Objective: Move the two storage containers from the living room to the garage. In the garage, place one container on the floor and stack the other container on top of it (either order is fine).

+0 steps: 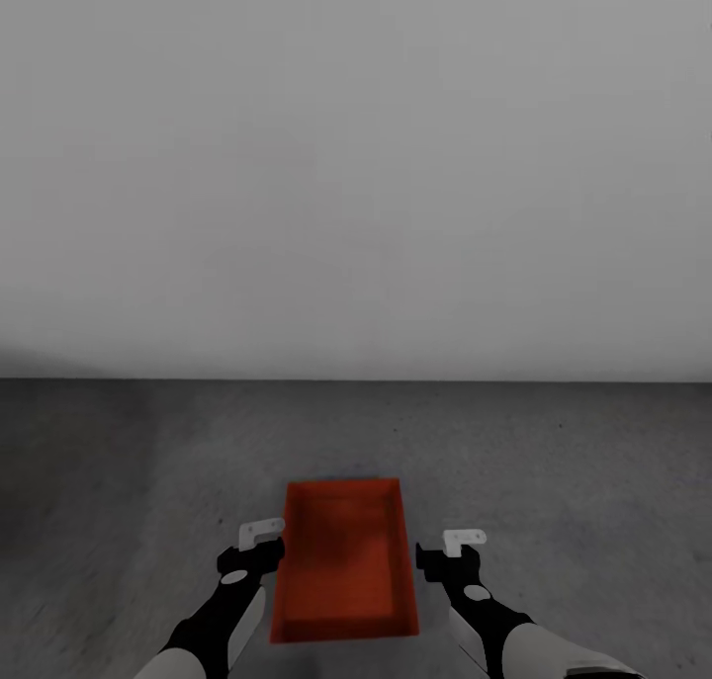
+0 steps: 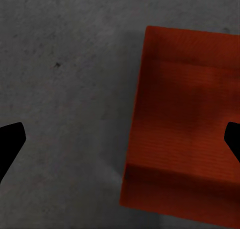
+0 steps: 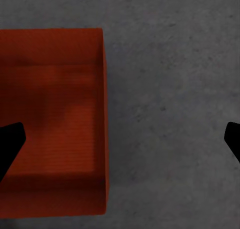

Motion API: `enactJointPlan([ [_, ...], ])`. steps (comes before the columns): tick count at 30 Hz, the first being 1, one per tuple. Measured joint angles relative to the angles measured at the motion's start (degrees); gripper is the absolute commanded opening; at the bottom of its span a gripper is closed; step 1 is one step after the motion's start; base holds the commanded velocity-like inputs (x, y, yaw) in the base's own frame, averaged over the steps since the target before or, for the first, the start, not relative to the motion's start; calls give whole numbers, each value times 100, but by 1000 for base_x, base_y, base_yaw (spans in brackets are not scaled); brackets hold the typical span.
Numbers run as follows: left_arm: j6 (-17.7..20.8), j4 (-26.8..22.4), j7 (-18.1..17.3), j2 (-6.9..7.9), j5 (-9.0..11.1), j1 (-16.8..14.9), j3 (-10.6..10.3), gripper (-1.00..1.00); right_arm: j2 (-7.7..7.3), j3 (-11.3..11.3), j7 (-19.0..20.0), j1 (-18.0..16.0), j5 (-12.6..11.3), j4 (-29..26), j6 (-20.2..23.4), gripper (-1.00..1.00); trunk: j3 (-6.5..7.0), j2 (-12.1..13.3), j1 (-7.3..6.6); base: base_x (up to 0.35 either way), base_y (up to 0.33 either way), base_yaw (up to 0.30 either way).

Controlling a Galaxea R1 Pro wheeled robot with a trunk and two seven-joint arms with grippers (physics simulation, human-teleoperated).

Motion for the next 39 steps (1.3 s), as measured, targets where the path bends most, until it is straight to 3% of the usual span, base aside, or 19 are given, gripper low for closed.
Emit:
enactJointPlan([
  [18, 0, 0, -8, 24, 2, -5, 3, 100, 0, 0, 0, 0, 2, 0, 0, 100, 144, 0, 1, -14, 0, 0],
  [22, 9, 7, -12, 84, 51, -6, 8, 100, 0, 0, 3, 0, 0, 0, 0, 100, 147, 1, 3, -266, 0, 0],
  [29, 41, 9, -27, 132, 336, -3, 13, 100, 0, 0, 3, 0, 3, 0, 2, 100, 148, 1, 4, -329, 0, 0],
  [39, 55, 12, -41, 143, 418, -4, 10, 100, -1, 0, 3, 0, 2, 0, 6, 100, 149, 1, 4, -344, 0, 0],
])
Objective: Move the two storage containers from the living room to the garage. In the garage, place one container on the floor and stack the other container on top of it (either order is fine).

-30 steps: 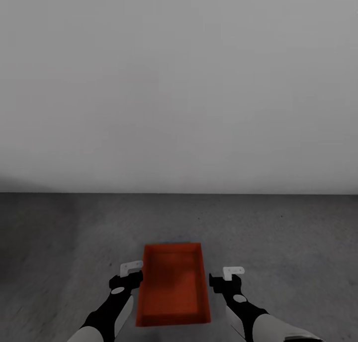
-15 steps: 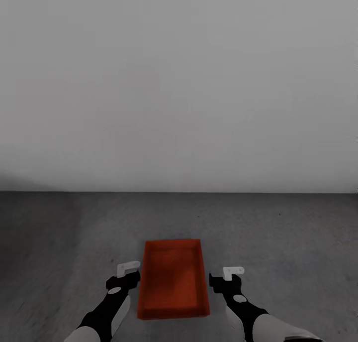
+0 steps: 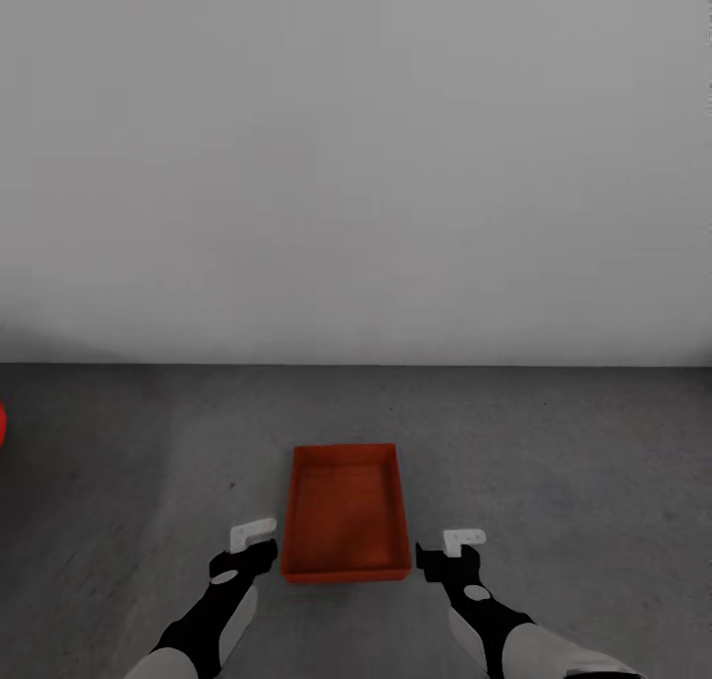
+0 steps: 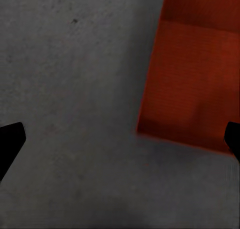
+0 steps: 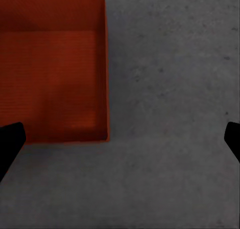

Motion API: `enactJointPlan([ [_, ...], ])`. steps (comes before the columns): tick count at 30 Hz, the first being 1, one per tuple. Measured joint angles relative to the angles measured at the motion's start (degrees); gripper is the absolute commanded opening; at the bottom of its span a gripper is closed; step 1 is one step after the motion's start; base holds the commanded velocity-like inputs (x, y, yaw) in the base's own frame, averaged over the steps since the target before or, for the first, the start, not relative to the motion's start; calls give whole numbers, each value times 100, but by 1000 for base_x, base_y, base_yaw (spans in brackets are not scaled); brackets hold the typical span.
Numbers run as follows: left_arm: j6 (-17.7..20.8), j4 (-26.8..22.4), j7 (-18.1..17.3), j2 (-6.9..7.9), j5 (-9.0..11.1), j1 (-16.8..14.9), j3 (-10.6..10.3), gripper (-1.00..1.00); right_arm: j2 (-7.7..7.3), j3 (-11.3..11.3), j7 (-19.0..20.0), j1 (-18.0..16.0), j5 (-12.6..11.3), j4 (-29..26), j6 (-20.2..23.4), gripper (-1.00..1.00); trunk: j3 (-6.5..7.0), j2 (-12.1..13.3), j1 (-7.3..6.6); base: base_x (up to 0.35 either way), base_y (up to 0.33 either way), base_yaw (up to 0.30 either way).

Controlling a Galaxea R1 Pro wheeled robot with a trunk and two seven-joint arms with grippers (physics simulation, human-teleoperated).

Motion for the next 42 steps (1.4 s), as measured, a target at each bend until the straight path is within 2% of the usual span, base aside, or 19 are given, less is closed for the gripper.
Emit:
enactJointPlan([
  [16, -13, 0, -4, 34, -4, 1, -7, 100, 1, -1, -1, 0, -2, 0, -5, 100, 0, 0, -1, -326, 0, 0],
  [23, -40, 35, -54, 80, -41, -1, -23, 100, 1, -1, -1, 0, 0, 0, -6, 100, 19, -1, -3, -52, 0, 0],
  [42, 19, 134, -69, 111, -65, 6, -36, 100, 1, 0, 5, 0, 5, 0, -7, 100, 182, -1, -4, -2, 0, 0],
])
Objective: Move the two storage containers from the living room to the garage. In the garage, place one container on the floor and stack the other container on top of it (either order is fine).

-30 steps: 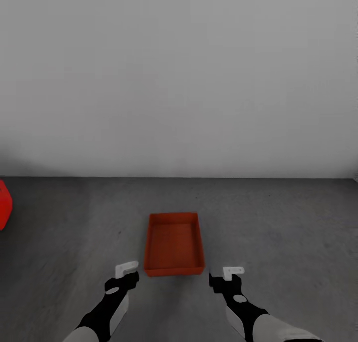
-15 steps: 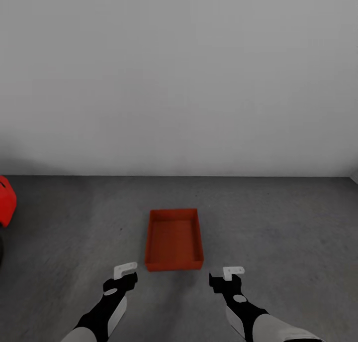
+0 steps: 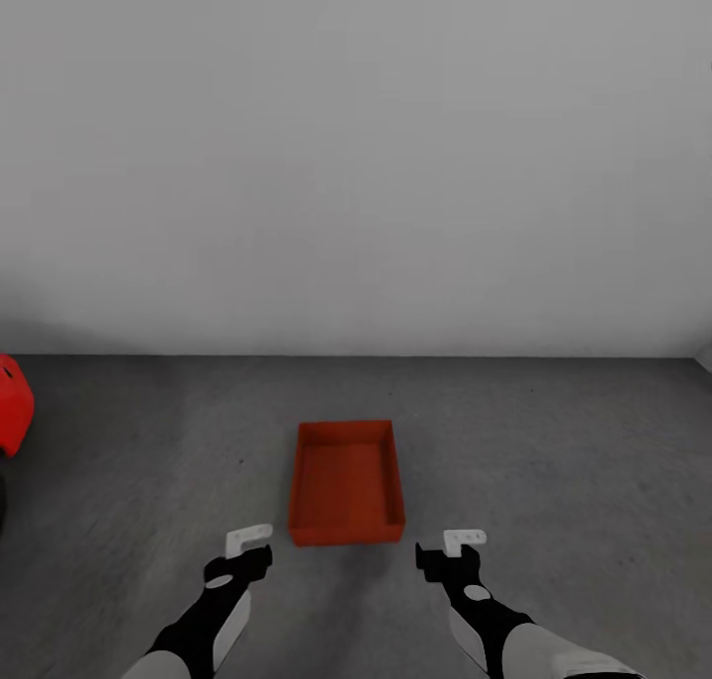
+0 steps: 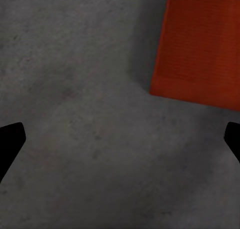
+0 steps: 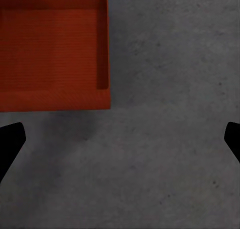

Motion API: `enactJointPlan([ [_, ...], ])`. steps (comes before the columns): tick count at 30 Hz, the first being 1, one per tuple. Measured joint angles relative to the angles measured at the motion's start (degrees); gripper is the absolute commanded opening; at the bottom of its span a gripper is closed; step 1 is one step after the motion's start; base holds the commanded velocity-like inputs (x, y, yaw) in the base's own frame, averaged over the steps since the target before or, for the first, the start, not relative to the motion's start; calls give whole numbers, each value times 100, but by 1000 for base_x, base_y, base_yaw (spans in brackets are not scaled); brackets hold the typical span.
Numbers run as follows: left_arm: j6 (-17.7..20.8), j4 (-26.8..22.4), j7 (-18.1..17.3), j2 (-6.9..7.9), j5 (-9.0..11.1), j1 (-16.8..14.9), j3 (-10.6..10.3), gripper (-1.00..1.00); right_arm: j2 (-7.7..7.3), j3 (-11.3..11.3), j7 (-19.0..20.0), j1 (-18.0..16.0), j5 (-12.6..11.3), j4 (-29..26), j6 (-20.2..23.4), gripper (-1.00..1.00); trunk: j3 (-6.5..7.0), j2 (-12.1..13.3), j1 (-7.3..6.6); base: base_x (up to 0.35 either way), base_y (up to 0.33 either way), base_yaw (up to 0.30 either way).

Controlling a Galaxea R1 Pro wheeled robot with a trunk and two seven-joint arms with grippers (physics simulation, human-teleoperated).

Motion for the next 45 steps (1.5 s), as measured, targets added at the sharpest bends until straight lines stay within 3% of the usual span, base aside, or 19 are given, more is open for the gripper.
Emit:
enactJointPlan([
  [6, 5, 107, 0, 49, 13, 0, -2, 100, 0, 0, 0, 0, 0, 0, 0, 100, 53, 0, 0, 0, 0, 0],
  [16, 7, 253, -13, 258, 78, 0, 13, 100, -34, 0, 6, 0, 7, -1, 32, 100, 142, 0, 0, 0, 0, 48],
  [20, 46, 279, -53, 543, 96, -1, 40, 100, -77, 12, -5, 0, 21, 39, 126, 100, 176, 0, 0, 0, 0, 67],
  [21, 87, 415, -56, 675, 104, -1, 42, 100, -84, 17, -17, -2, 25, 94, 137, 100, 183, 0, 0, 0, 0, 62],
  [25, 99, 1065, -108, 949, 158, -2, 35, 100, -88, 23, -14, 1, 30, 193, 152, 100, 212, 0, 0, 0, 0, 25],
  [31, 66, 1563, -272, 1027, 459, 0, 8, 100, -70, 29, -9, 8, 31, 330, 160, 100, 255, 0, 0, 0, 0, 5],
  [33, 47, 1965, -314, 1069, 606, 0, 12, 100, -71, 26, -8, 27, 31, 417, 168, 100, 271, 0, 0, 0, 0, 0],
  [35, 40, 2298, -332, 1134, 651, 8, 7, 100, -80, 24, -8, 98, 30, 447, 215, 100, 287, 0, 0, 0, 0, 0],
  [45, 45, 2424, -330, 1173, 681, 46, -1, 100, -80, 28, -2, 159, 31, 444, 284, 100, 335, 0, 0, 0, 0, 0],
])
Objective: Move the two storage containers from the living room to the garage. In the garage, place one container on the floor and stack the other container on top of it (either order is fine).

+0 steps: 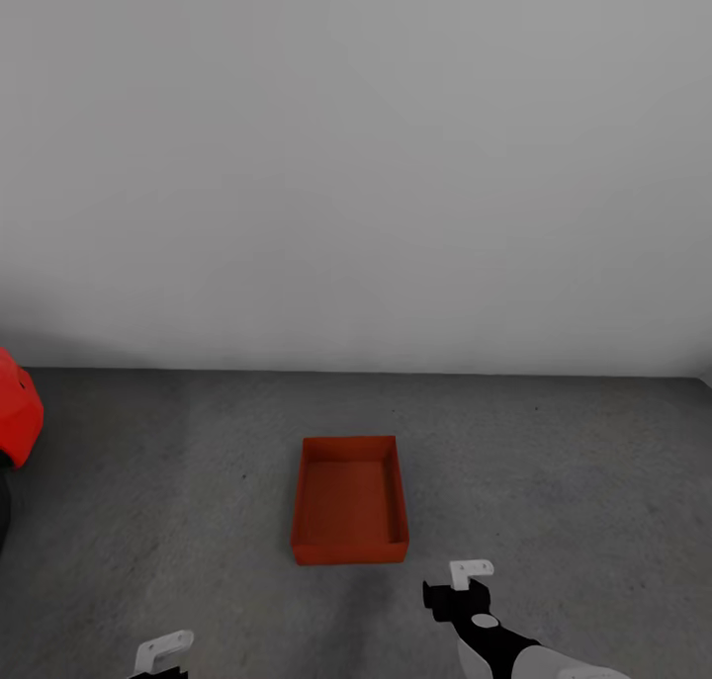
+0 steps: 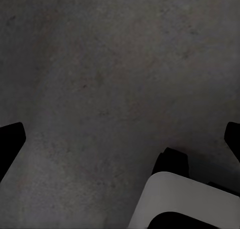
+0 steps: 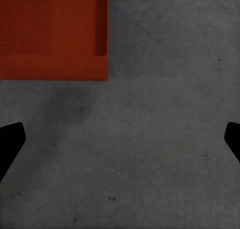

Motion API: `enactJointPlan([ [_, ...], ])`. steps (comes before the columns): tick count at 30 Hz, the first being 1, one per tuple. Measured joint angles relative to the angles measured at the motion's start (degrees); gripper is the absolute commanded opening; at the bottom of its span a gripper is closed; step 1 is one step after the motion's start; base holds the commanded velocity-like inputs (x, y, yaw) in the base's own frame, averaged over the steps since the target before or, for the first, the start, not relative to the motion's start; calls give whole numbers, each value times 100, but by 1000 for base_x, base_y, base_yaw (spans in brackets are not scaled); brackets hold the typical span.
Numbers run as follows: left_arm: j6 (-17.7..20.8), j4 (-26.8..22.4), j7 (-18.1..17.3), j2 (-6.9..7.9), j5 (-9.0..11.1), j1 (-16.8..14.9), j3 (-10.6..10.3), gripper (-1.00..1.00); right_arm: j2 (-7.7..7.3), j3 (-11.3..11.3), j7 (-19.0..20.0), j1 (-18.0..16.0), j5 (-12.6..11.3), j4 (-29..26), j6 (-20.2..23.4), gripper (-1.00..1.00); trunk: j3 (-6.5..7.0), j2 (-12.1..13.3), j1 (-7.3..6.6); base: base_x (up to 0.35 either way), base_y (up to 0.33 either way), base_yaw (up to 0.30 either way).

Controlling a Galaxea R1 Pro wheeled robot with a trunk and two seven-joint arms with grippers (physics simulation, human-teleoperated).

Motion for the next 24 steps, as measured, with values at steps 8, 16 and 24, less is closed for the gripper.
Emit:
enactJointPlan([
  [8, 2, 6, 1, 12, 4, 1, 0, 100, 2, 4, 20, 1, 8, -3, -7, 100, 1, 0, 0, 0, 0, 0],
  [16, 1, 9, 1, 10, 4, 0, 0, 100, -33, 3, 17, 82, 13, 35, 93, 100, 1, 0, 0, 0, 0, 0],
  [24, -4, 4, -4, 9, -13, -12, 0, 100, -224, 9, 39, 564, 17, 59, 542, 100, 1, 0, 0, 0, 0, 0],
])
